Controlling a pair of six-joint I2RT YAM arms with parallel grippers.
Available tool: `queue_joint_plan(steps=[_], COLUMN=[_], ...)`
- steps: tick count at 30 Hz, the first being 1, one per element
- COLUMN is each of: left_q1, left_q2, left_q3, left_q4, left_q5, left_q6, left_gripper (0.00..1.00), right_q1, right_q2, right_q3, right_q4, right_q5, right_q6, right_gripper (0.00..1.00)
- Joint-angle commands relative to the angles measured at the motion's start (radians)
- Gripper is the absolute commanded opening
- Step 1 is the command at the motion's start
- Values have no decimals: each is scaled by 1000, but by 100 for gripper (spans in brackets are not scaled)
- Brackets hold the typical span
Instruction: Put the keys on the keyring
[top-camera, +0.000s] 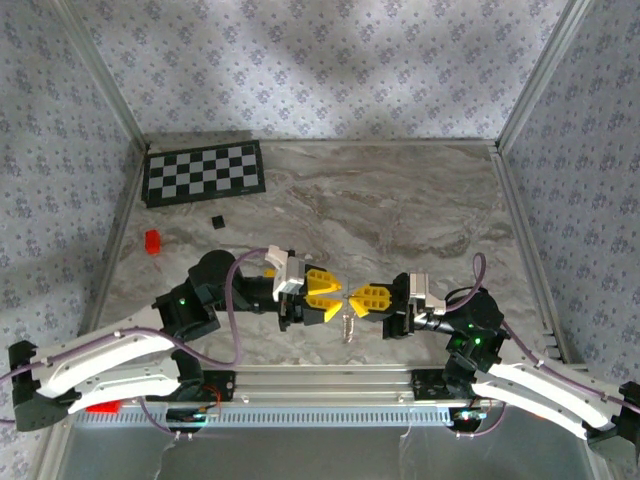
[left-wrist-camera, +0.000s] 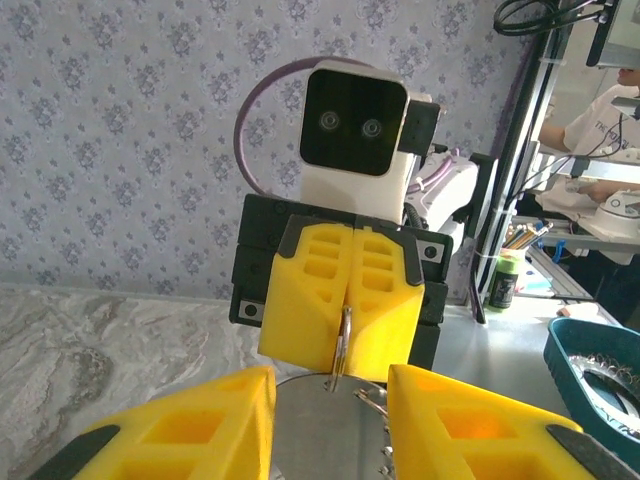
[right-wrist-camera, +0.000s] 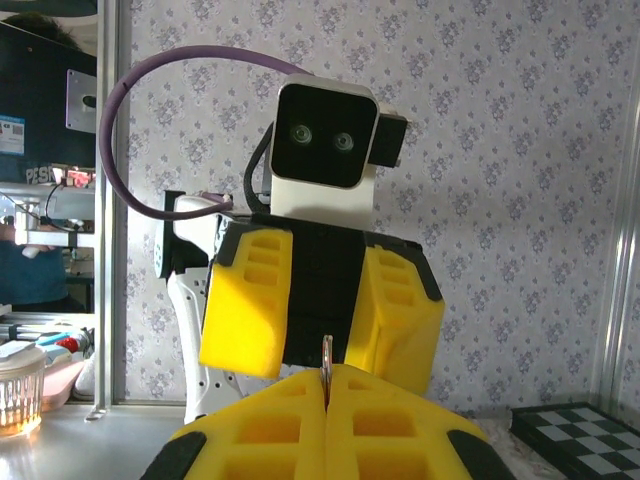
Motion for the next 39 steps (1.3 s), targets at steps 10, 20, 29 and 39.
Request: queue_joint_plan(steps=[10,20,29,39], left_q1=[7,7,6,-14], left_q2=[32,23,8,79], left_q3=[34,51,130,236], left_q4=[68,21,-233,-546], left_q5=[57,73,-22,-308], left_q6=[-5,29,184,442], left_gripper=[22,0,0,0], right_q1=[0,0,0,0], right_q2=[-7,-7,-42,-127], right_q3=[-2,0,36,102], right_q4=[55,43,-169,-575], right_q5=[-13,-4,78,224], right_q6=[12,7,-71,-230], right_gripper=[0,0,39,53])
